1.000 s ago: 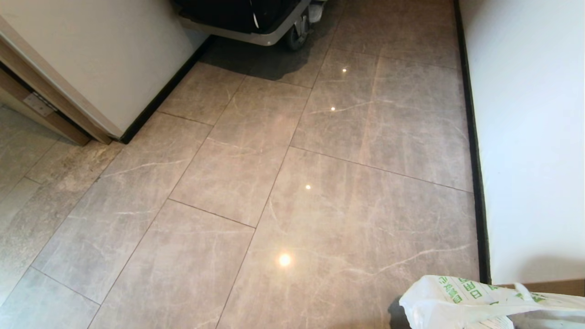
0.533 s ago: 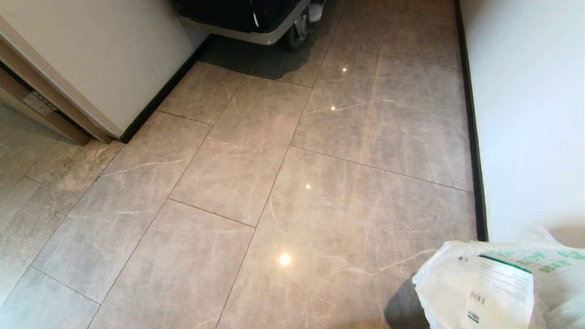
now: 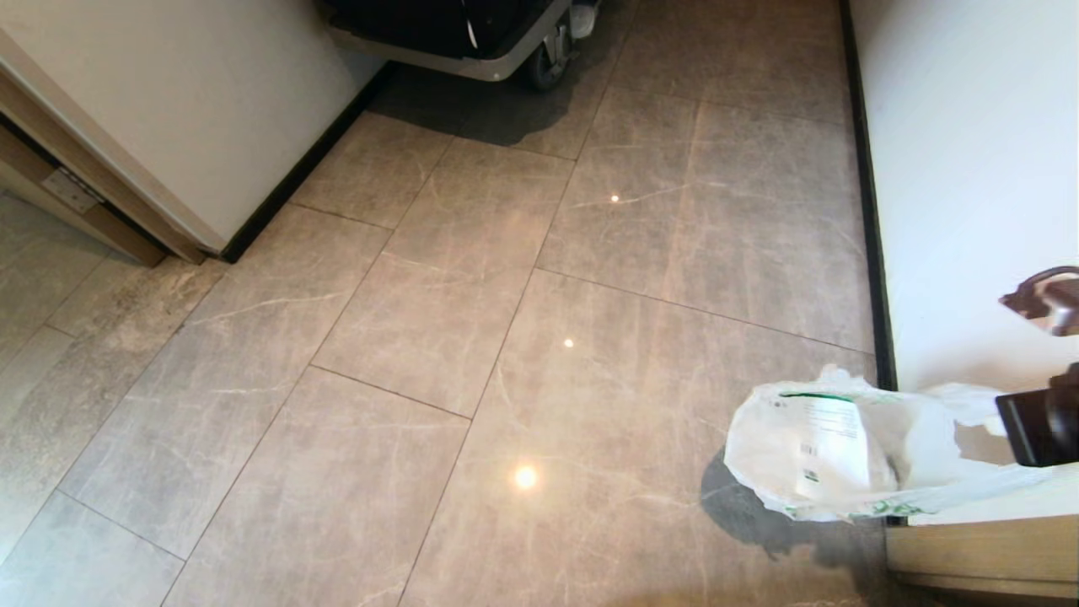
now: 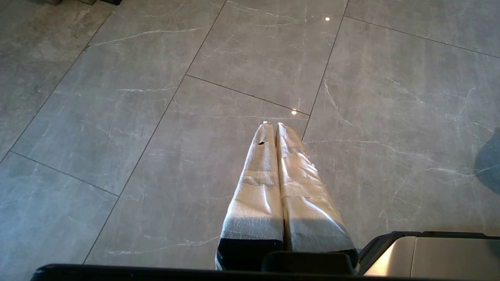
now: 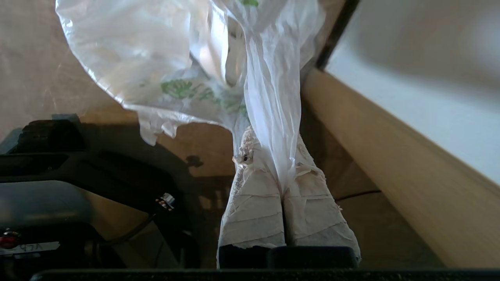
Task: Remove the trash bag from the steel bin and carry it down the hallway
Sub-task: Put the trash bag at the door
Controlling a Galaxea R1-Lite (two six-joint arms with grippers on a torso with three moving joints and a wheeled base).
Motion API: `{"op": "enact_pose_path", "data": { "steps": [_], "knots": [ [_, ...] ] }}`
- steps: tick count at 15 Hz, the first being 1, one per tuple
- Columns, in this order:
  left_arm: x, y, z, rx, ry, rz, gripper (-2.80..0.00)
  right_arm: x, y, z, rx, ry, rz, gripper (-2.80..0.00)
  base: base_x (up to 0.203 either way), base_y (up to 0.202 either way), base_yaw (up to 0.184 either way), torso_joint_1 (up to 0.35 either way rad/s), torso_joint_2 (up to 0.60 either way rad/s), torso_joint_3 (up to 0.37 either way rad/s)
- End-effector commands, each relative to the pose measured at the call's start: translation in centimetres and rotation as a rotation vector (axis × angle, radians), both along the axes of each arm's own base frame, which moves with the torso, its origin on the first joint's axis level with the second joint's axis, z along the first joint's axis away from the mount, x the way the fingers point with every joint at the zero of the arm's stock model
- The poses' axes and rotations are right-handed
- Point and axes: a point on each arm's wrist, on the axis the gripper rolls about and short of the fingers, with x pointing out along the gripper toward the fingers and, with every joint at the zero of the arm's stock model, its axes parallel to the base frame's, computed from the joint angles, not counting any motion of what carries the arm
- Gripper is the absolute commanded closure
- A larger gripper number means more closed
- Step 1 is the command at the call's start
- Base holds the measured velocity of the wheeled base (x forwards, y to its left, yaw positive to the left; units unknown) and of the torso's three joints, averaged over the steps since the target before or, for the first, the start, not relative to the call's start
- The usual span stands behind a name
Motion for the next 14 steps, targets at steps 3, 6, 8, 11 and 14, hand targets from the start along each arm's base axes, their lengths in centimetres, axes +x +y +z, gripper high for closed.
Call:
{"op": "enact_pose_path", "data": {
  "steps": [3, 6, 8, 11, 14],
  "knots": [
    [0.0, 0.0, 0.0, -0.001, 0.000, 0.000, 0.00, 4.5, 0.1, -8.6, 0.092, 0.023, 0.027, 0.00, 0.000, 0.000, 0.000, 0.000, 0.00, 0.000],
    [0.0, 0.0, 0.0, -0.001, 0.000, 0.001, 0.00, 4.9, 0.6, -10.5, 0.187, 0.049, 0.039, 0.00, 0.000, 0.000, 0.000, 0.000, 0.00, 0.000],
    [0.0, 0.0, 0.0, -0.001, 0.000, 0.000, 0.00, 5.4, 1.4, -11.8, 0.224, 0.095, 0.027, 0.00, 0.000, 0.000, 0.000, 0.000, 0.00, 0.000],
    [0.0, 0.0, 0.0, -0.001, 0.000, 0.000, 0.00, 6.7, 1.9, -13.1, 0.276, 0.078, -0.008, -2.80, 0.000, 0.000, 0.000, 0.000, 0.00, 0.000],
    [0.0, 0.0, 0.0, -0.001, 0.000, 0.000, 0.00, 6.7, 1.9, -13.3, 0.267, 0.085, 0.000, -2.80, 0.000, 0.000, 0.000, 0.000, 0.00, 0.000]
  ]
}}
